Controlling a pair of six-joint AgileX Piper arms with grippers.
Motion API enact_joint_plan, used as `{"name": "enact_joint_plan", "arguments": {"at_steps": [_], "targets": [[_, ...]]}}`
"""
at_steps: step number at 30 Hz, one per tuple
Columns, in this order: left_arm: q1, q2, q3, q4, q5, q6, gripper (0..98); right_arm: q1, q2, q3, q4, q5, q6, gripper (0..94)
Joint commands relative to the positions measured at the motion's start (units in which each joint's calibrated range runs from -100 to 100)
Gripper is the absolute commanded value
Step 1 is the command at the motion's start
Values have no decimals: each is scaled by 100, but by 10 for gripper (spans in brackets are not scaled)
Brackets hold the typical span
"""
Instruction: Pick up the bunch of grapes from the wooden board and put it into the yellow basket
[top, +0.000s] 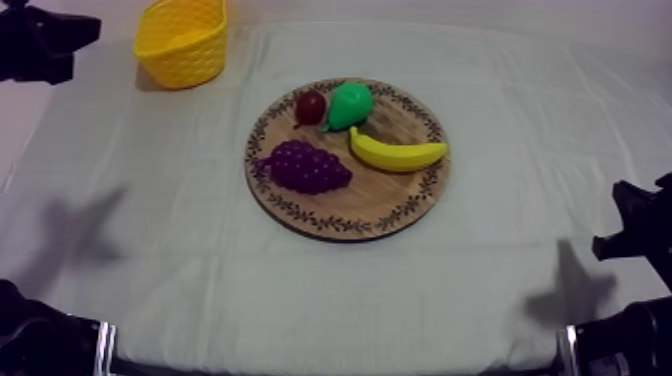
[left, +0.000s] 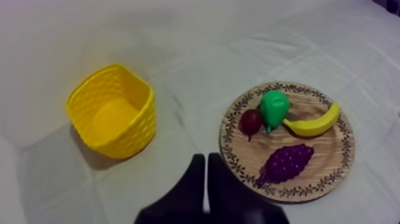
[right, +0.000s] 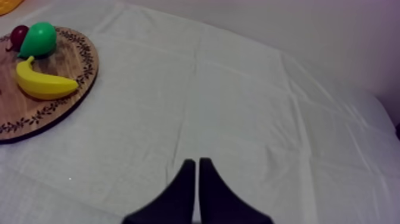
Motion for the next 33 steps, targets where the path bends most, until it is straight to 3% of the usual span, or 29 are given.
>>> {"name": "enact_joint_plan", "arguments": {"at_steps": [1, 7, 21, 33], "targets": [[33, 326, -148, 79, 39, -137, 0, 0, 2, -1, -1, 0, 4, 3], [225, 945, -586, 163, 195, -280, 0, 0, 2, -1, -1, 0, 3, 3], [959, 2235, -1820, 158, 643, -395, 0, 0, 2, -1, -1, 0, 3, 3], [1248, 3228, -2839, 169, 1153, -556, 0, 0, 2, -1, -1, 0, 2, 3]]}}
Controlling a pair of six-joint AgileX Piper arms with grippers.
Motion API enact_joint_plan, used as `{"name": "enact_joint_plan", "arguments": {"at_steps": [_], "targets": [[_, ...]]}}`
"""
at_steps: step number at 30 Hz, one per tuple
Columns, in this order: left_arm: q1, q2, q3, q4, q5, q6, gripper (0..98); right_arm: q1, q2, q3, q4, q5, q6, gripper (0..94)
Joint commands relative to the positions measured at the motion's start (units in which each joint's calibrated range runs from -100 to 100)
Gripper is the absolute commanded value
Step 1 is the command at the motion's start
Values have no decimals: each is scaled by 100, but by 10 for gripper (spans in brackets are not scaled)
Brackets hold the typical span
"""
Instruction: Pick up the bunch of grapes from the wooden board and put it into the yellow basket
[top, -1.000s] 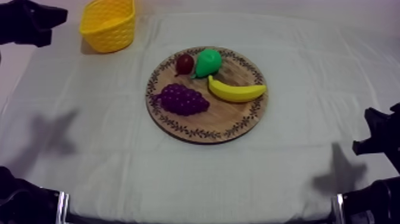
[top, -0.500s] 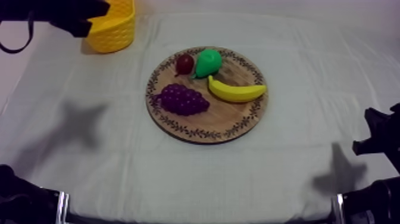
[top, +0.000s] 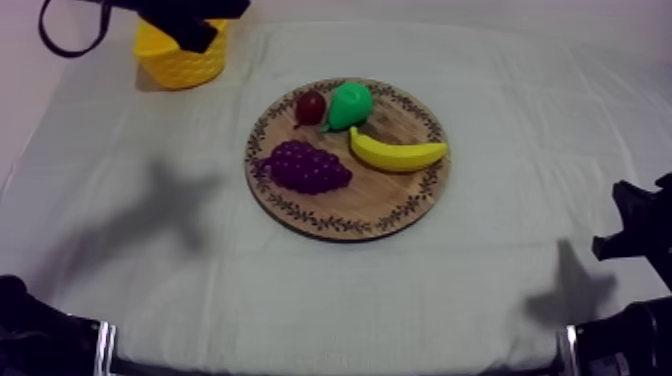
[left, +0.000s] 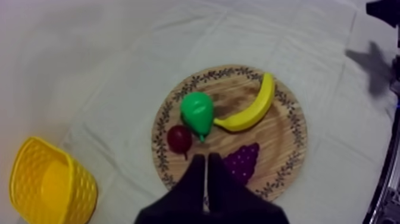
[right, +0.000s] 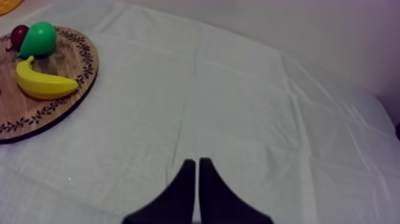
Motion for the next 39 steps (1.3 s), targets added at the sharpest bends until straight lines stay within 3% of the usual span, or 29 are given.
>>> {"name": "enact_joint_plan", "arguments": {"at_steps": [1, 12, 16, 20, 25, 30, 39], "targets": [[33, 262, -246, 5, 96, -33, 0, 0, 2, -1, -1, 0, 0, 3], [204, 1082, -866, 13, 190, -168, 0, 0, 2, -1, -1, 0, 0, 3], [209, 1330, -1149, 10, 498, -489, 0, 0, 2, -1, -1, 0, -1, 3], [264, 1645, -1647, -191, 1397, -1010, 0, 0, 2, -1, -1, 0, 0, 3], [320, 2017, -2116, -468, 2246, -1328, 0, 0, 2, -1, -1, 0, -2, 3], [328, 2241, -2222, -622, 2481, -1524, 0, 0, 2, -1, -1, 0, 1, 3], [378, 2402, -2074, -734, 2469, -1564, 0, 0, 2, -1, -1, 0, 1, 3]]}}
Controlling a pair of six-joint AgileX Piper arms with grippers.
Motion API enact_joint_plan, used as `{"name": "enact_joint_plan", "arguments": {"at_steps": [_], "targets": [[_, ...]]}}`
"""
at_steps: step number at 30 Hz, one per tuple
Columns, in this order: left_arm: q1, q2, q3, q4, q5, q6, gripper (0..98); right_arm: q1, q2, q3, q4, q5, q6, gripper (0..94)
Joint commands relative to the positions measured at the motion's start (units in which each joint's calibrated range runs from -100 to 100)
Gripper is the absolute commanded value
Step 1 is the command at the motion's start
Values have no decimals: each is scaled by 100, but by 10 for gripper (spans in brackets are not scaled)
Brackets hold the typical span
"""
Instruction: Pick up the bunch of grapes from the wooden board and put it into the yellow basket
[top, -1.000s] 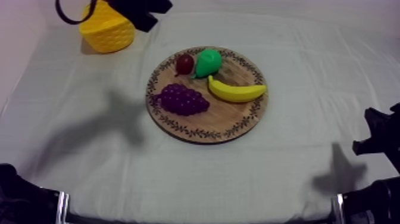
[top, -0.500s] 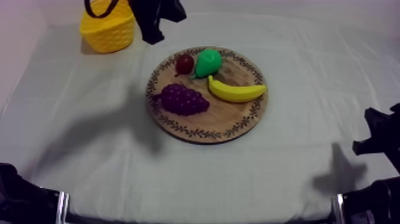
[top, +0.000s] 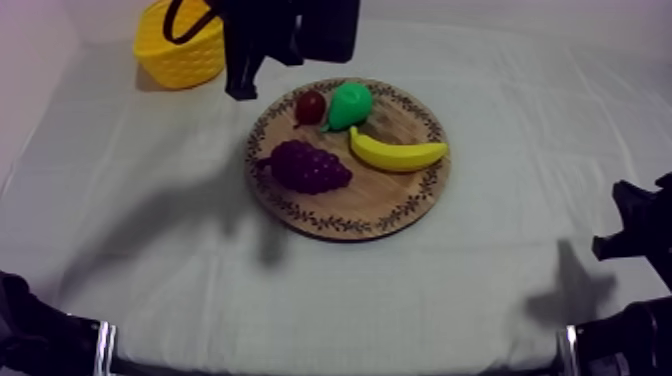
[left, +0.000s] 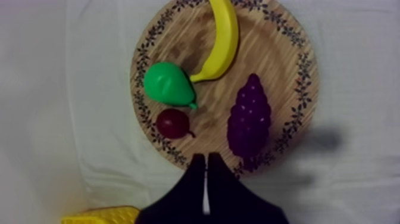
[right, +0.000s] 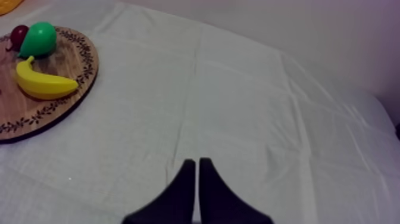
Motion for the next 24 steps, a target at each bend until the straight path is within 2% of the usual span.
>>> {"name": "enact_joint_plan", "arguments": {"at_steps": [1, 5, 6, 9, 13, 16, 19, 24], "targets": [[12, -6, 9, -13, -4, 10, 0, 0, 2, -1, -1, 0, 1, 3], [35, -26, 60, -34, -6, 55, 3, 0, 2, -1, -1, 0, 1, 3], [38, -37, 86, -38, -6, 67, 34, 0, 2, -1, -1, 0, 1, 3], [42, -78, 215, -49, -9, 65, 263, 0, 2, -1, -1, 0, 1, 3], [44, -138, 452, -45, -93, 100, 668, 0, 2, -1, -1, 0, 1, 3], [41, -182, 628, -48, -189, 151, 852, 0, 2, -1, -1, 0, 1, 3], [30, -218, 782, -41, -288, 188, 922, 0, 2, -1, -1, 0, 1, 3], [24, -231, 954, -56, -390, 252, 952, 0, 2, -1, -1, 0, 1, 3]]}}
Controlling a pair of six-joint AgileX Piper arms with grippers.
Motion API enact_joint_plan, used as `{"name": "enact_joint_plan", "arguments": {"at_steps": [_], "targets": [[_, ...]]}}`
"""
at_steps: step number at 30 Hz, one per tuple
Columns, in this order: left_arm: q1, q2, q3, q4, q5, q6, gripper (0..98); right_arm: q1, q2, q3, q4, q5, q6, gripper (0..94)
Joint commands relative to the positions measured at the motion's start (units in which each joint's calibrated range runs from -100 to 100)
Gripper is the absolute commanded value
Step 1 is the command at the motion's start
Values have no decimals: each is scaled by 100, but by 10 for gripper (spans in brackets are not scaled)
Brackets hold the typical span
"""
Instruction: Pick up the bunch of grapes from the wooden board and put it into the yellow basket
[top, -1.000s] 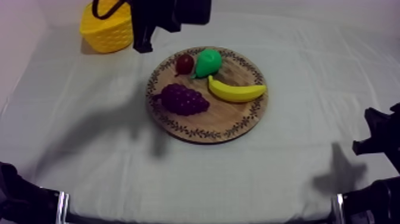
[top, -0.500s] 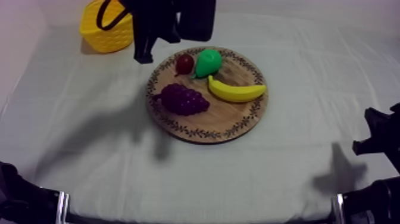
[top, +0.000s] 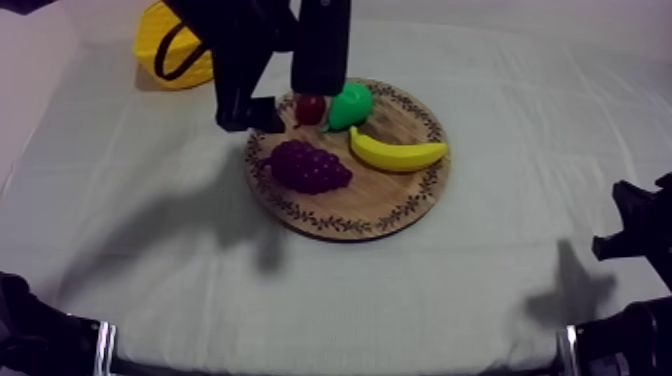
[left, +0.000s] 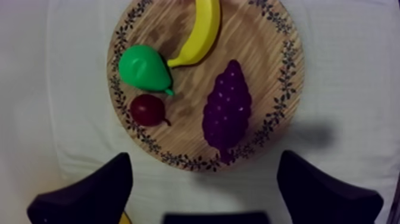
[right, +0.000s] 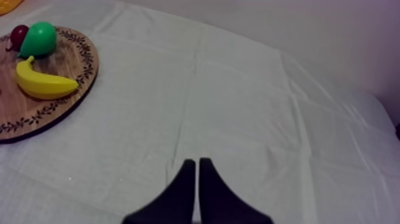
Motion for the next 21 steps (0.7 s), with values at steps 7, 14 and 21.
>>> {"name": "enact_joint_plan", "arguments": {"at_steps": [7, 14, 21], "targets": [[-28, 186, 203, -25, -269, 78, 956, 0, 2, -1, -1, 0, 1, 3], [-75, 705, 259, -40, -565, 131, 953, 0, 2, -1, -1, 0, 1, 3], [-92, 1467, 182, -42, -900, 208, 941, 0, 2, -1, -1, 0, 1, 3]]}}
